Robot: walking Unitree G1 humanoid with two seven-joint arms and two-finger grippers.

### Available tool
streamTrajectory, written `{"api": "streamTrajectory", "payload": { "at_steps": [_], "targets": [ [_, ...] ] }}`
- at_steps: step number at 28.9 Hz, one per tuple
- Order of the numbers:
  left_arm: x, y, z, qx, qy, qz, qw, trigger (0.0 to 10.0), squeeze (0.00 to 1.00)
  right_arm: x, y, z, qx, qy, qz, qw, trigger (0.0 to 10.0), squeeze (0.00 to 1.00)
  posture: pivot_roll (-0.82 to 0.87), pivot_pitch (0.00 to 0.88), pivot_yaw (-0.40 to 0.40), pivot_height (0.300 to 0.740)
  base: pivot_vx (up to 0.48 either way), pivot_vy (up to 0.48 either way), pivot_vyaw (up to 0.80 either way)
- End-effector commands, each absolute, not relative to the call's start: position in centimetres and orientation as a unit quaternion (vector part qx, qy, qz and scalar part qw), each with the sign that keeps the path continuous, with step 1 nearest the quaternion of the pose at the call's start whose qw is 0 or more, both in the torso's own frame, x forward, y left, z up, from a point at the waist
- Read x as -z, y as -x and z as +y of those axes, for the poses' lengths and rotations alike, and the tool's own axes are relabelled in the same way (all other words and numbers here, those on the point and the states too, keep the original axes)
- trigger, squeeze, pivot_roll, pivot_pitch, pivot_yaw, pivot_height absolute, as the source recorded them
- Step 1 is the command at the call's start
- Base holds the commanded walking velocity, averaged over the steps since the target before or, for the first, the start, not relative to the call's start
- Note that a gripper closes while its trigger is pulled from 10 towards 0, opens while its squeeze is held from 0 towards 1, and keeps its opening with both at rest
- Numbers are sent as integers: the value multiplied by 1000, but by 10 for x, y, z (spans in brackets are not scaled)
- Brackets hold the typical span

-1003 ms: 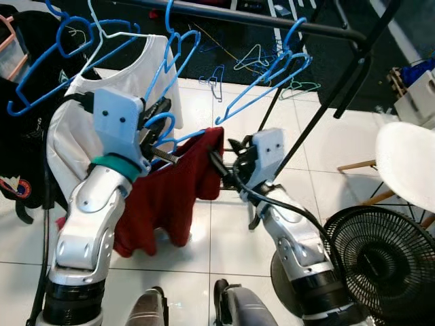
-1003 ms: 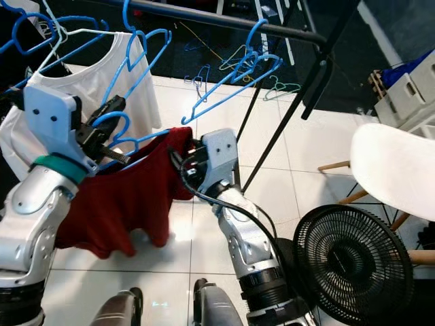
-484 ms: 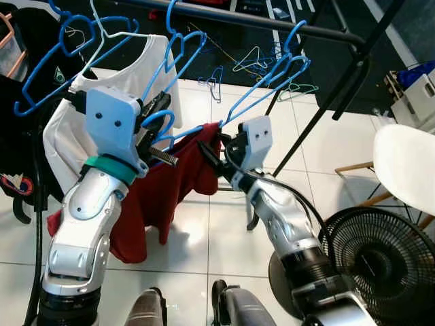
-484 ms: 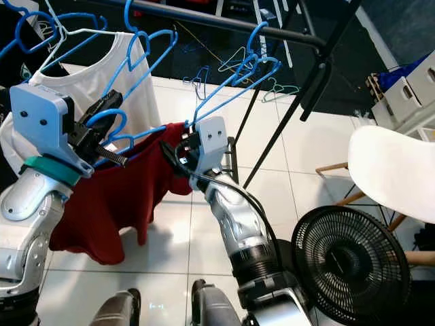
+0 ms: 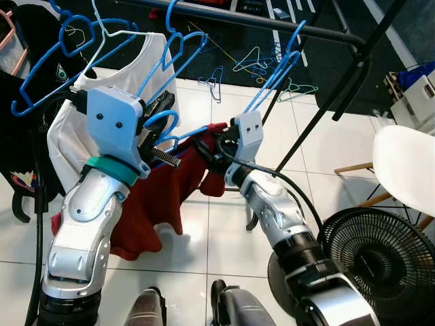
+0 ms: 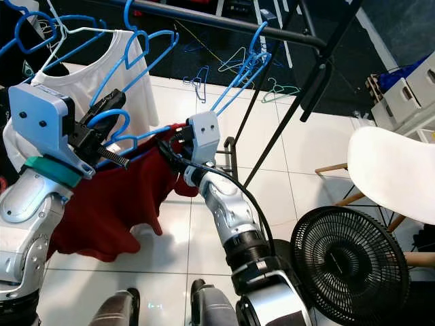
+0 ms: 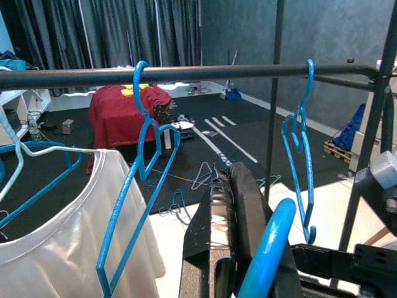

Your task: Hang hanger

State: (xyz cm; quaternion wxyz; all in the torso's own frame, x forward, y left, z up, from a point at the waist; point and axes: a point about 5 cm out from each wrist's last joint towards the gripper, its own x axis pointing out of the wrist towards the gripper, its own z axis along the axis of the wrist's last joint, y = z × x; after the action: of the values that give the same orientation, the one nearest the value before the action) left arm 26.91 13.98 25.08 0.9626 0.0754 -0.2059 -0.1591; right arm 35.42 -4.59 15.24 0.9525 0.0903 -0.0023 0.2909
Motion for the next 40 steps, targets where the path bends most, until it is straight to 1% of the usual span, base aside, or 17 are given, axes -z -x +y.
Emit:
{"api": "streamTrajectory", "payload": {
  "at_steps": [1,4,8,20,23,25,32,35,37,39,40],
  "targets": [
    [-254,-265,135,171,-70,-215,959,0,0,-144,-356,-52,-274,-89,13,958,0,0,50,95,-100,733,0,0,0],
    [-254,-265,135,171,-69,-214,959,0,0,-143,-356,-53,-269,-86,13,959,0,0,47,100,-98,733,0,0,0],
    [-254,-264,135,174,-67,-212,959,0,0,-145,-361,-61,-248,-73,2,966,0,0,43,106,-91,733,0,0,0],
    [-251,-265,136,174,-68,-204,961,0,0,-152,-364,-64,-249,-62,-29,966,0,0,40,108,-86,733,0,0,0],
    [-242,-269,139,164,-76,-186,966,0,0,-158,-364,-65,-244,-61,-48,967,0,0,33,109,-81,733,0,0,0],
    [-230,-275,144,146,-89,-161,972,0,0,-166,-361,-68,-237,-61,-70,967,0,0,29,111,-78,733,0,0,0],
    [-218,-281,147,138,-93,-141,976,0,0,-176,-348,-68,-249,-67,-100,961,0,0,10,117,-66,733,0,0,0],
    [-219,-282,149,138,-92,-140,976,0,0,-172,-348,-75,-232,-66,-94,966,0,0,7,119,-62,733,0,0,0],
    [-219,-280,154,138,-95,-140,976,0,0,-166,-353,-92,-191,-60,-83,976,0,0,9,119,-58,733,0,0,0],
    [-219,-280,154,138,-95,-140,976,0,0,-166,-353,-92,-191,-60,-83,976,0,0,9,119,-58,733,0,0,0],
    [-218,-279,157,139,-101,-138,975,0,0,-166,-355,-101,-171,-56,-81,980,0,0,9,119,-58,733,0,0,0]
  ]
}}
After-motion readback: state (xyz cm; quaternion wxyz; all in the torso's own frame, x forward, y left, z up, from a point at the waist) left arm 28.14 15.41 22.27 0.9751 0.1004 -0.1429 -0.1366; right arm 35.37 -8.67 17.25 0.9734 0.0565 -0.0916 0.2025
